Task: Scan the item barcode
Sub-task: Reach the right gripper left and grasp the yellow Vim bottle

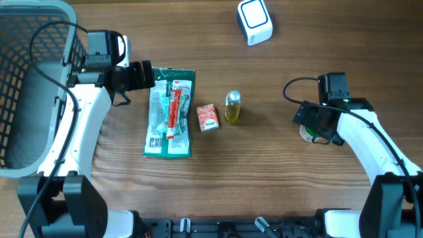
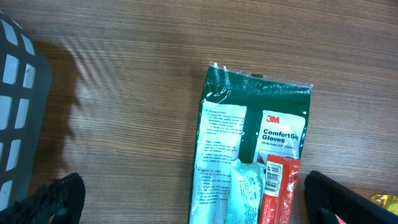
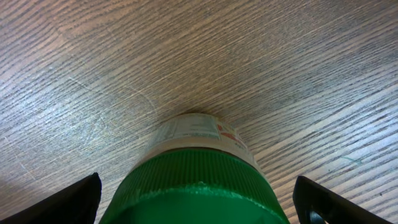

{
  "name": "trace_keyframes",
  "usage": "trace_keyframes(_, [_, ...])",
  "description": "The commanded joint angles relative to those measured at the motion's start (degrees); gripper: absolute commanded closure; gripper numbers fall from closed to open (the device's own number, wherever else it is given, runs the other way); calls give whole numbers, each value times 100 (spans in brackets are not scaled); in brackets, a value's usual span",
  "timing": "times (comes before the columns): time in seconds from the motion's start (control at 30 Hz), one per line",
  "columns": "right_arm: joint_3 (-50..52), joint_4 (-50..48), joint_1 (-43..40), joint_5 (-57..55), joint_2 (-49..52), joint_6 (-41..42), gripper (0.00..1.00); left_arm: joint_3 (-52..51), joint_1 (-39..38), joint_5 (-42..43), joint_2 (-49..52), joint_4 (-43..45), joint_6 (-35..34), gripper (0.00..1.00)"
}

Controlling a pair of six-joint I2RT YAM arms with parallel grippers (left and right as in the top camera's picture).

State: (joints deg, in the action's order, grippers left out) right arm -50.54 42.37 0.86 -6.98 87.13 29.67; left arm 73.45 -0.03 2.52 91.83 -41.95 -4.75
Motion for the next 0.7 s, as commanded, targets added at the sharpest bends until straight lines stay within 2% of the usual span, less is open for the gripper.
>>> trace_keyframes(0.0, [-723, 282, -24, -85, -160, -315, 1, 39, 20, 46, -22, 15, 94, 0])
trace_keyframes(0.2, [-2839, 1508, -4, 977, -197, -911, 3, 39, 20, 46, -22, 13, 94, 0])
trace_keyframes(0.33, [-3108, 1593, 260, 2177, -205, -964, 3, 39, 20, 46, -22, 15, 94, 0])
trace_keyframes(0.47, [-3034, 1517, 866, 1926, -175, -404, 2, 39, 20, 46, -22, 15, 94, 0])
trace_keyframes(0.67, [-3034, 1121, 2293, 581, -55, 791, 0, 39, 20, 46, -22, 15, 94, 0])
